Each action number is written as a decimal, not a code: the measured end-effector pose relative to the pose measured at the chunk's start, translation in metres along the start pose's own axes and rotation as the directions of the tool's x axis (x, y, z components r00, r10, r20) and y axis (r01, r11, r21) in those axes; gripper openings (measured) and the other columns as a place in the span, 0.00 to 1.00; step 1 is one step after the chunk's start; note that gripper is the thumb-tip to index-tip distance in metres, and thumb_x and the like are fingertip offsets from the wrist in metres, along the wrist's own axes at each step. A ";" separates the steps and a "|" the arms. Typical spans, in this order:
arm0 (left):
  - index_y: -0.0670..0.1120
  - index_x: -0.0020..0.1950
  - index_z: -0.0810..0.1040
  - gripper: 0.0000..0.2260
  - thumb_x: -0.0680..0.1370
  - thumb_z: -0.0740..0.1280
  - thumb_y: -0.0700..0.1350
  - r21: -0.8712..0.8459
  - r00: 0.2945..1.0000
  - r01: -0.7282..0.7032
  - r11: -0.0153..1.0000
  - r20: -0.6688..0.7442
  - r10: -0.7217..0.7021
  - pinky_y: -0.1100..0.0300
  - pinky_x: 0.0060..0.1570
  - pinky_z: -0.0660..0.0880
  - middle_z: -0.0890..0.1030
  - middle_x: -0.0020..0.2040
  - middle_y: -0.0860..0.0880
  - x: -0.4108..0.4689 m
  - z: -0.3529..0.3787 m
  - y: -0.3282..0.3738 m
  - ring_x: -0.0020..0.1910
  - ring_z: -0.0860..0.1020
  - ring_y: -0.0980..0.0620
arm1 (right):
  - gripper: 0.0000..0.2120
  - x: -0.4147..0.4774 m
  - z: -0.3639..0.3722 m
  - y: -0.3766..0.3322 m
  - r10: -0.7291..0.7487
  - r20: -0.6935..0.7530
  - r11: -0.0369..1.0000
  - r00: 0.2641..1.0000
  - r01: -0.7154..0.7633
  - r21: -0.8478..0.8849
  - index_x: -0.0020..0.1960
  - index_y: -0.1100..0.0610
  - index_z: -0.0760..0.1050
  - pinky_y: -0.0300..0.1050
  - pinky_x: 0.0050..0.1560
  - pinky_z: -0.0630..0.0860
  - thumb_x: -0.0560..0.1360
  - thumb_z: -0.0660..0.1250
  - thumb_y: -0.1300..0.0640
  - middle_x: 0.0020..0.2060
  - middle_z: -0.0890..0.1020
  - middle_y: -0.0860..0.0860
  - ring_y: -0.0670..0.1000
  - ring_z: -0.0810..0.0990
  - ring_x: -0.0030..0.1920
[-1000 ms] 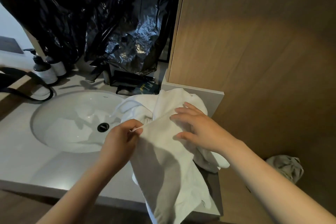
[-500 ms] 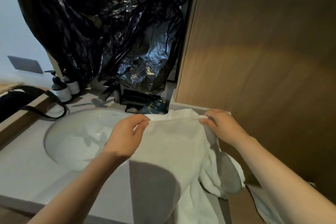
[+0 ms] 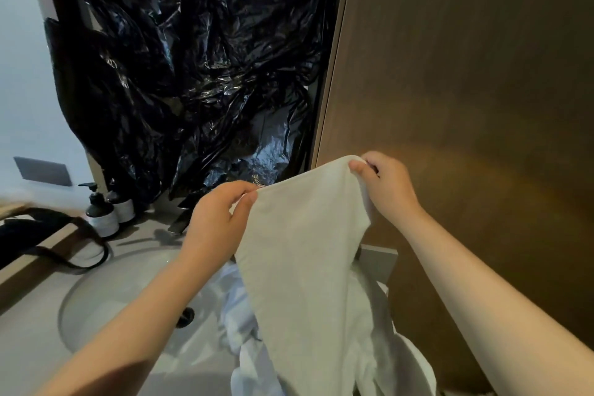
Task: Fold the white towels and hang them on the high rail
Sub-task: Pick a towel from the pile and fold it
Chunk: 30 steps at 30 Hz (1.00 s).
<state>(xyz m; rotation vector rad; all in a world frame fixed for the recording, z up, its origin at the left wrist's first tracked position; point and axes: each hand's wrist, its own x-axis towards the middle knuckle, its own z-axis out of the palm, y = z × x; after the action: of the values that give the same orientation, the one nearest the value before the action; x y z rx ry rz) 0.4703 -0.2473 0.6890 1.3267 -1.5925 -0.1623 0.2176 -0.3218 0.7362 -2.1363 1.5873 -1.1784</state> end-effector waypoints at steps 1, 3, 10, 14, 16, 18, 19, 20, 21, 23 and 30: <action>0.53 0.46 0.79 0.07 0.81 0.63 0.44 0.001 1.000 -0.005 1.000 -0.003 0.005 0.78 0.41 0.66 0.80 0.43 0.60 0.003 -0.001 0.001 0.47 0.76 0.67 | 0.14 0.004 -0.001 -0.006 -0.002 -0.015 1.000 1.000 0.002 0.013 0.37 0.49 0.71 0.34 0.36 0.63 0.81 0.61 0.50 0.34 0.74 0.46 0.45 0.73 0.36; 0.50 0.48 0.80 0.07 0.81 0.63 0.44 0.000 1.000 -0.004 1.000 -0.009 0.004 0.77 0.42 0.66 0.80 0.44 0.58 0.009 -0.003 0.002 0.45 0.76 0.66 | 0.15 0.010 -0.004 -0.014 -0.034 -0.025 0.999 0.999 0.035 0.010 0.36 0.48 0.70 0.34 0.35 0.63 0.82 0.61 0.50 0.34 0.74 0.45 0.44 0.73 0.36; 0.52 0.47 0.81 0.08 0.81 0.62 0.45 -0.032 0.992 -0.069 0.997 -0.107 0.066 0.75 0.42 0.68 0.81 0.44 0.60 0.048 -0.022 0.022 0.48 0.76 0.65 | 0.18 0.041 -0.032 -0.045 -0.159 -0.148 0.979 0.976 0.175 0.105 0.33 0.57 0.70 0.33 0.31 0.62 0.81 0.62 0.53 0.30 0.71 0.51 0.42 0.68 0.31; 0.53 0.47 0.80 0.08 0.81 0.61 0.46 -0.008 0.991 -0.086 0.996 -0.107 0.085 0.69 0.41 0.69 0.80 0.43 0.59 0.053 -0.021 0.027 0.47 0.76 0.63 | 0.20 0.051 -0.035 -0.056 -0.172 -0.096 0.973 0.980 0.184 0.138 0.37 0.67 0.70 0.46 0.36 0.62 0.81 0.62 0.52 0.33 0.71 0.60 0.55 0.69 0.34; 0.51 0.44 0.78 0.09 0.81 0.61 0.45 0.003 0.997 -0.072 0.997 -0.041 0.072 0.61 0.39 0.69 0.79 0.41 0.57 0.039 -0.009 0.019 0.42 0.76 0.59 | 0.20 0.041 -0.027 -0.043 -0.126 -0.005 0.981 0.992 0.126 0.148 0.38 0.66 0.72 0.47 0.39 0.66 0.82 0.61 0.51 0.36 0.75 0.63 0.60 0.73 0.38; 0.52 0.41 0.75 0.10 0.81 0.61 0.43 0.023 0.998 -0.044 0.999 0.052 0.043 0.59 0.37 0.65 0.76 0.37 0.56 0.020 0.009 0.009 0.39 0.74 0.53 | 0.19 0.021 -0.018 -0.020 -0.033 0.101 0.983 0.994 0.014 0.182 0.39 0.62 0.74 0.47 0.40 0.68 0.82 0.61 0.50 0.35 0.76 0.59 0.59 0.74 0.37; 0.52 0.41 0.73 0.10 0.81 0.62 0.43 0.043 0.993 -0.042 0.998 0.108 0.037 0.59 0.37 0.63 0.74 0.36 0.56 0.009 0.021 0.005 0.38 0.73 0.52 | 0.19 0.009 -0.013 -0.005 0.008 0.150 0.980 0.989 -0.037 0.196 0.38 0.60 0.74 0.45 0.40 0.69 0.82 0.61 0.50 0.34 0.76 0.55 0.55 0.74 0.36; 0.52 0.42 0.74 0.09 0.81 0.62 0.43 0.059 0.984 -0.044 0.997 0.173 0.034 0.59 0.37 0.62 0.74 0.36 0.56 -0.001 0.033 0.002 0.39 0.73 0.51 | 0.18 -0.005 -0.009 0.010 0.044 0.196 0.976 0.980 -0.084 0.200 0.36 0.58 0.73 0.44 0.40 0.69 0.82 0.61 0.50 0.32 0.75 0.51 0.51 0.74 0.35; 0.51 0.45 0.76 0.07 0.81 0.63 0.43 0.065 0.971 -0.037 0.997 0.238 0.020 0.59 0.38 0.63 0.75 0.39 0.56 -0.011 0.045 0.000 0.41 0.74 0.50 | 0.18 -0.018 -0.005 0.025 0.081 0.240 0.972 0.967 -0.130 0.198 0.36 0.57 0.72 0.43 0.40 0.70 0.82 0.60 0.50 0.31 0.75 0.48 0.48 0.74 0.34; 0.47 0.57 0.79 0.08 0.81 0.63 0.42 0.046 0.947 0.015 0.999 0.320 -0.029 0.59 0.44 0.68 0.80 0.49 0.52 -0.028 0.067 -0.002 0.49 0.76 0.49 | 0.17 -0.043 0.000 0.054 0.168 0.314 0.949 0.934 -0.239 0.204 0.38 0.55 0.74 0.47 0.44 0.74 0.82 0.60 0.48 0.34 0.77 0.47 0.47 0.77 0.38; 0.49 0.62 0.79 0.14 0.79 0.67 0.51 0.075 0.935 0.077 0.994 0.341 -0.098 0.62 0.49 0.66 0.78 0.54 0.46 -0.039 0.115 0.000 0.55 0.75 0.46 | 0.19 -0.106 -0.002 0.121 0.442 0.386 0.758 0.810 -0.567 0.322 0.64 0.44 0.71 0.39 0.54 0.76 0.76 0.62 0.39 0.57 0.76 0.39 0.42 0.77 0.57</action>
<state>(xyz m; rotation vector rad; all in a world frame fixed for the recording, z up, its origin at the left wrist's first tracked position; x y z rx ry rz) 0.3798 -0.2702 0.6107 1.4766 -1.8419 -0.4251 0.1225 -0.2749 0.6156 -1.3864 1.4735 -0.8713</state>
